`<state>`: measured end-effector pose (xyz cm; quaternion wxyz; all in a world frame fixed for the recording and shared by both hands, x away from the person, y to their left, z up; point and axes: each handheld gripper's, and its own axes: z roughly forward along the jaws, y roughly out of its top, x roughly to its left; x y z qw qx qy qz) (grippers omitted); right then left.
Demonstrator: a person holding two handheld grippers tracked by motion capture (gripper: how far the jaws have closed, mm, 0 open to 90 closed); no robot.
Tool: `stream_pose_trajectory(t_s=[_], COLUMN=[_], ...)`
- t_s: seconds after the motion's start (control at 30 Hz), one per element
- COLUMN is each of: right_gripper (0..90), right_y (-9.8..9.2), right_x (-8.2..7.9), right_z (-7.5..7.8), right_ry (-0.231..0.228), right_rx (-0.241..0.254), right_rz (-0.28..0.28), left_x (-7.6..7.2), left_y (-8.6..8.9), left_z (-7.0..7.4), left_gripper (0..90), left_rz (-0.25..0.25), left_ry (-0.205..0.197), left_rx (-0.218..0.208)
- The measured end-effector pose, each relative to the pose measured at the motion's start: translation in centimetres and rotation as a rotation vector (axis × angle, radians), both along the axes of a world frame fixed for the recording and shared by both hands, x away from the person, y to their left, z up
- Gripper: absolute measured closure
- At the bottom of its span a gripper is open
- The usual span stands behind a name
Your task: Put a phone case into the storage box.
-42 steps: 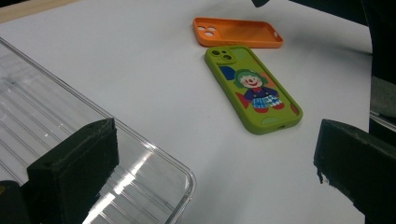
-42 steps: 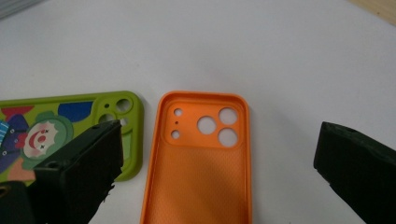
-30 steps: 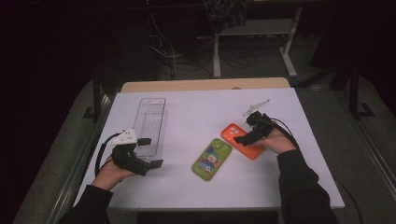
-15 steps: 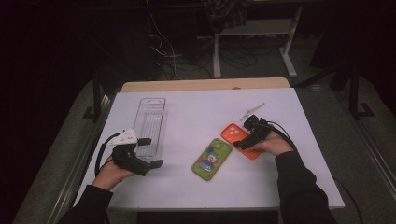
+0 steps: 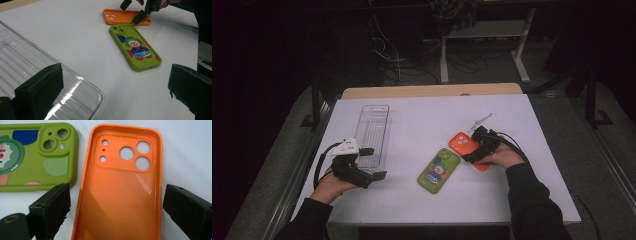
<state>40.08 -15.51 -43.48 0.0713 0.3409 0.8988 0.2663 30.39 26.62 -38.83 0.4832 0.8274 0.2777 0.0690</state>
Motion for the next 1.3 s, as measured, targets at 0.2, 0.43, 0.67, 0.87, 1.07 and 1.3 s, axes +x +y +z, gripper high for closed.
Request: stream_pose_trajectory(t_s=[0.2,0.43,0.67,0.87,1.07,1.3], right_gripper=[9.5,11.3,12.6,13.8,14.3,14.5], right_y=[-0.1,0.1,0.0,0.0,-0.7,-1.7], right_x=[0.0,0.0,-0.1,0.0,0.3,0.7], right_z=[-0.3,-0.5,-0.5,-0.5,0.4,2.4], right_ry=[0.007,0.013,0.017,0.018,0.024,0.011], right_rx=[-0.025,-0.049,-0.052,-0.052,-0.020,0.030], right_rz=[0.003,0.004,-0.005,-0.011,-0.009,-0.008], left_x=[0.0,0.0,0.0,-0.1,0.2,1.3], left_y=[0.0,0.0,0.0,-0.1,-0.5,-1.5], left_z=[0.0,0.0,0.0,0.1,0.9,2.2], left_gripper=[0.0,0.0,0.0,0.0,0.0,0.0], left_rz=[0.000,0.001,0.002,-0.003,-0.013,-0.044], left_ry=[0.000,0.000,-0.002,-0.006,-0.018,-0.015], left_rx=[0.001,0.000,0.000,0.006,0.003,-0.014])
